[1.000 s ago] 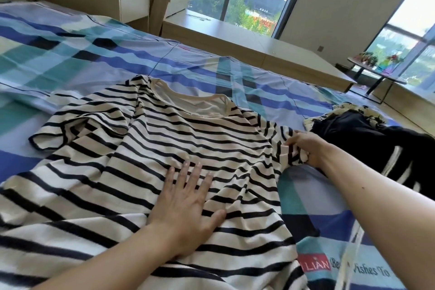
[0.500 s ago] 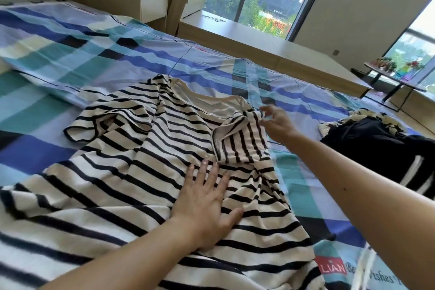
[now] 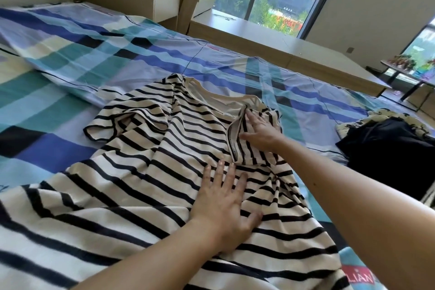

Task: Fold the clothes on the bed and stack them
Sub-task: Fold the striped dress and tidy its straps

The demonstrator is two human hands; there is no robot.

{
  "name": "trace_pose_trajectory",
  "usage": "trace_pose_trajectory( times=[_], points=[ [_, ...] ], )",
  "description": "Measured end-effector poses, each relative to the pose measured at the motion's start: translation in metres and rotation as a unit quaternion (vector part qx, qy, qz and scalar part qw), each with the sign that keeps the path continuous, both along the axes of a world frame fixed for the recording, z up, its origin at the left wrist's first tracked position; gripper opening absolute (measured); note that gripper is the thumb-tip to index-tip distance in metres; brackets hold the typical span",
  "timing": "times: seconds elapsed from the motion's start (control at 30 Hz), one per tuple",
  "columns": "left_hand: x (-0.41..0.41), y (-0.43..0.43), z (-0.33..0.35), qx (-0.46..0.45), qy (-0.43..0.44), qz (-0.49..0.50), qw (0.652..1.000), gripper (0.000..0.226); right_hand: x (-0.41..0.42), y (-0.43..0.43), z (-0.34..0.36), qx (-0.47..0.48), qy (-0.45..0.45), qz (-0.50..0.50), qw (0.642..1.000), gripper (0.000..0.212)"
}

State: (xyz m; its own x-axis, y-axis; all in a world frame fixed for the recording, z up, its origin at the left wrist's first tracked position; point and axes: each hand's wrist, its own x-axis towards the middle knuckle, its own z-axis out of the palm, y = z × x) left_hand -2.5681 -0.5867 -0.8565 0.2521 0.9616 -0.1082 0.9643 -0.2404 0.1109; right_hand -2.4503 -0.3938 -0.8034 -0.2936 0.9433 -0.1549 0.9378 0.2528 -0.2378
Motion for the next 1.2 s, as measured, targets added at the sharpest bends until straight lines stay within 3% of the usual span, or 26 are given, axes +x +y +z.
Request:
trace_pose_trajectory(
  times=[0.1,0.23,0.37,0.5,0.57,0.67,0.73,0.83,0.9,0.97,1.03,1.2],
  points=[
    [0.0,0.001,0.002,-0.015,-0.001,-0.002,1.0,0.087,-0.015,0.003,0.003,0.042,0.142,0.027,0.989,0.084],
    [-0.001,0.0,0.003,-0.011,-0.005,-0.004,1.0,0.086,0.0,0.003,-0.02,0.147,0.078,-0.112,0.98,0.069],
    [-0.001,-0.001,0.003,-0.007,-0.015,-0.005,1.0,0.086,0.032,0.001,-0.034,0.102,0.071,-0.211,0.97,0.044],
    [-0.004,0.002,0.013,-0.035,-0.036,-0.017,0.999,0.086,0.047,0.001,-0.018,0.074,0.187,-0.229,0.953,0.025],
    [-0.018,0.012,0.035,-0.011,-0.081,-0.004,0.997,0.077,0.054,0.001,-0.011,0.096,0.167,-0.268,0.944,0.026],
    [-0.069,0.041,0.07,0.148,-0.174,0.105,0.968,0.053,0.047,-0.006,-0.008,0.149,0.078,-0.299,0.939,0.052],
    [-0.12,0.065,0.083,0.202,-0.163,0.228,0.938,0.052,0.033,-0.012,-0.007,0.189,0.055,-0.25,0.948,0.063],
    [-0.196,0.087,0.073,0.097,-0.108,0.416,0.898,0.069,-0.008,-0.028,0.003,0.218,0.083,-0.15,0.961,0.064],
    [-0.224,0.089,0.057,0.039,-0.105,0.433,0.894,0.061,-0.039,-0.038,0.005,0.207,0.113,-0.089,0.968,0.068],
    [-0.241,0.094,0.046,0.049,-0.131,0.398,0.906,0.031,-0.068,-0.048,0.003,0.18,0.107,-0.026,0.978,0.069],
    [-0.255,0.101,0.051,0.071,-0.194,0.382,0.901,0.03,-0.091,-0.053,0.001,0.159,0.083,0.027,0.983,0.067],
    [-0.308,0.127,0.087,0.178,-0.334,0.463,0.802,0.016,-0.134,-0.056,-0.005,0.106,0.08,0.07,0.989,0.061]
  ],
)
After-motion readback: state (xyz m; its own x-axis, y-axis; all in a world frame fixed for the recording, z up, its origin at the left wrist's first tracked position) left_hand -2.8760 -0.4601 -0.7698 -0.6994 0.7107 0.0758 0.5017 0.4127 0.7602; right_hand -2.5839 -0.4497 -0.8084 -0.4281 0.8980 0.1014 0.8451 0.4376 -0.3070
